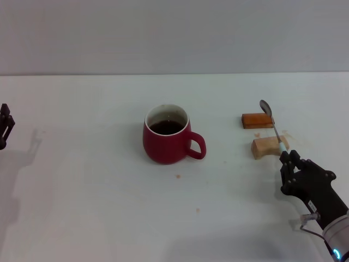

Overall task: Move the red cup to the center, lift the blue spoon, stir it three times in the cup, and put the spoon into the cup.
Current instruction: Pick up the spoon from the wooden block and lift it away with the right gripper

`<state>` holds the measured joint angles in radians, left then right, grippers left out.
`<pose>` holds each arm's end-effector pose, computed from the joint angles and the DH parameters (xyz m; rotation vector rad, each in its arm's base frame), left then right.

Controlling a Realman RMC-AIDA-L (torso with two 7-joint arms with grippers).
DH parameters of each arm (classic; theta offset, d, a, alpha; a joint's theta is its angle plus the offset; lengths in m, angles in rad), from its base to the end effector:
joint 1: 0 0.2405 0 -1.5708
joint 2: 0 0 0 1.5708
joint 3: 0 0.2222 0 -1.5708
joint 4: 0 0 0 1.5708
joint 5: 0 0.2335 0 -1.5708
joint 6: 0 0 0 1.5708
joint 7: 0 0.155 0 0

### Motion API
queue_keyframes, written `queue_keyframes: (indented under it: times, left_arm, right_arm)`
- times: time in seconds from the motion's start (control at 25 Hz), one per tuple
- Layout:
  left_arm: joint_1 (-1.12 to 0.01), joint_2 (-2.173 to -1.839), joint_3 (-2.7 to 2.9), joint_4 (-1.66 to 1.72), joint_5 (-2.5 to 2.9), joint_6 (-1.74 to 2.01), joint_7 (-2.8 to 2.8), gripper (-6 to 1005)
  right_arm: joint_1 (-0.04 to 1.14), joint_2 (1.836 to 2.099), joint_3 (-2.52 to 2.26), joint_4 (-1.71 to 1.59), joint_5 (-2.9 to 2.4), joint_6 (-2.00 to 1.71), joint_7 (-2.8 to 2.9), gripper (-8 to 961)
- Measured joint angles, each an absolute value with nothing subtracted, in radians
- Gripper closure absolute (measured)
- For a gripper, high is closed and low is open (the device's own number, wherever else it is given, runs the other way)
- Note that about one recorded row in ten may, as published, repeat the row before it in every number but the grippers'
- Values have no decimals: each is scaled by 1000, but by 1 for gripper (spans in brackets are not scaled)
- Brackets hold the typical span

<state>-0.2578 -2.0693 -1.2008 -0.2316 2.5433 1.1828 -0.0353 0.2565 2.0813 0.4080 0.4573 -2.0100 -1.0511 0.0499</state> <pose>-0.3606 0.3012 0.0196 -1.4333 -0.5212 -0.5538 0.2951 0.2702 -0.1006 -1.7760 0.7924 0.6984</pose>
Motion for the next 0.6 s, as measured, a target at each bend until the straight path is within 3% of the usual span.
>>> queue_keyframes:
  times: [0.6]
  left_arm:
    - [-257,-2069,-1198,-232,2543,1183,-35,157]
  right_arm:
    - [236,2077,414,512,-2013,-1060,-32,829]
